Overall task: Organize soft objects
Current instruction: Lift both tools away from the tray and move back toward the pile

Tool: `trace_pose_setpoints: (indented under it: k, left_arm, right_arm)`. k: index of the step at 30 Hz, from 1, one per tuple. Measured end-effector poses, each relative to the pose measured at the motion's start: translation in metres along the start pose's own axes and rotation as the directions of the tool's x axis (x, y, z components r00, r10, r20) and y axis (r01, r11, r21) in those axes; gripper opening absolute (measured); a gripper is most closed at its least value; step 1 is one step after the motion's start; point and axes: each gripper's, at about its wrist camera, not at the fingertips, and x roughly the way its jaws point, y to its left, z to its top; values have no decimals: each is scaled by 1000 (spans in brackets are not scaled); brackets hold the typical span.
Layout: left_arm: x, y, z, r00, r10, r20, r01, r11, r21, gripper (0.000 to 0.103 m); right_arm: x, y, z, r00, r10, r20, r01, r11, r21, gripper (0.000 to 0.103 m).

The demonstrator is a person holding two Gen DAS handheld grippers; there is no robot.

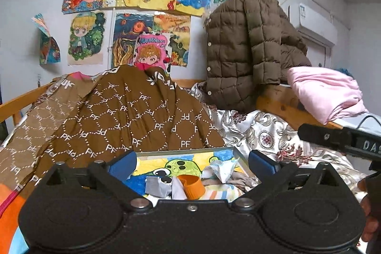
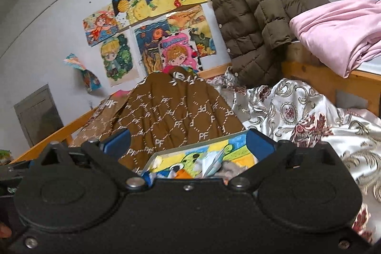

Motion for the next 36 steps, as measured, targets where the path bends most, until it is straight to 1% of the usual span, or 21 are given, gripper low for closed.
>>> trace_pose_setpoints:
  k: [2, 6, 10, 13, 18, 22, 24, 27, 29, 31, 33, 36]
  left_arm:
    - [-18, 5, -5, 1000, 0, 8, 0, 1000, -12, 102]
    - [-54, 15, -15, 1000, 5, 18, -4, 1000, -30, 102]
    - [-85, 24, -27, 1000, 4, 15, -3, 999, -49, 102]
    - [-105, 29, -36, 1000, 3, 5, -2, 999, -48, 102]
    - [-129, 34, -51, 1000, -6, -30, 5, 1000, -21, 102]
    - [-141, 36, -59, 997, 19, -74, -18, 1000, 21, 102]
    - [-146, 41, -64, 995, 25, -93, -24, 1000, 9, 102]
    - [-152, 53, -75, 992, 34, -119, -38, 999, -36, 102]
    - [-152, 60, -81, 988, 53, -147, -63, 996, -62, 102]
    - [-149, 67, -86, 976, 75, -206, -94, 992, -82, 102]
    - [-144, 72, -90, 958, 70, -279, -99, 991, -94, 102]
    - [-142, 77, -95, 944, 51, -327, -93, 989, -111, 102]
  right_arm:
    - [-10, 6, -5, 1000, 3, 0, -3, 1000, -15, 102]
    - [-32, 17, -15, 1000, -17, 11, 17, 999, -39, 102]
    - [-51, 16, -27, 1000, -11, 23, 12, 999, -41, 102]
    - [-65, 14, -37, 1000, -21, 16, 22, 999, -45, 102]
    - [-85, 13, -50, 999, -42, -23, 41, 998, -41, 102]
    - [-99, 20, -62, 997, -47, -59, 43, 997, -67, 103]
    - [-102, 25, -70, 994, -65, -88, 56, 994, -97, 103]
    - [-103, 35, -77, 988, -81, -128, 64, 989, -130, 103]
    - [-106, 43, -82, 986, -88, -140, 66, 985, -159, 103]
    - [-108, 52, -86, 984, -89, -156, 60, 982, -182, 103]
    - [-107, 55, -88, 981, -89, -174, 54, 980, -194, 103]
    - [-103, 59, -92, 974, -92, -208, 50, 978, -201, 103]
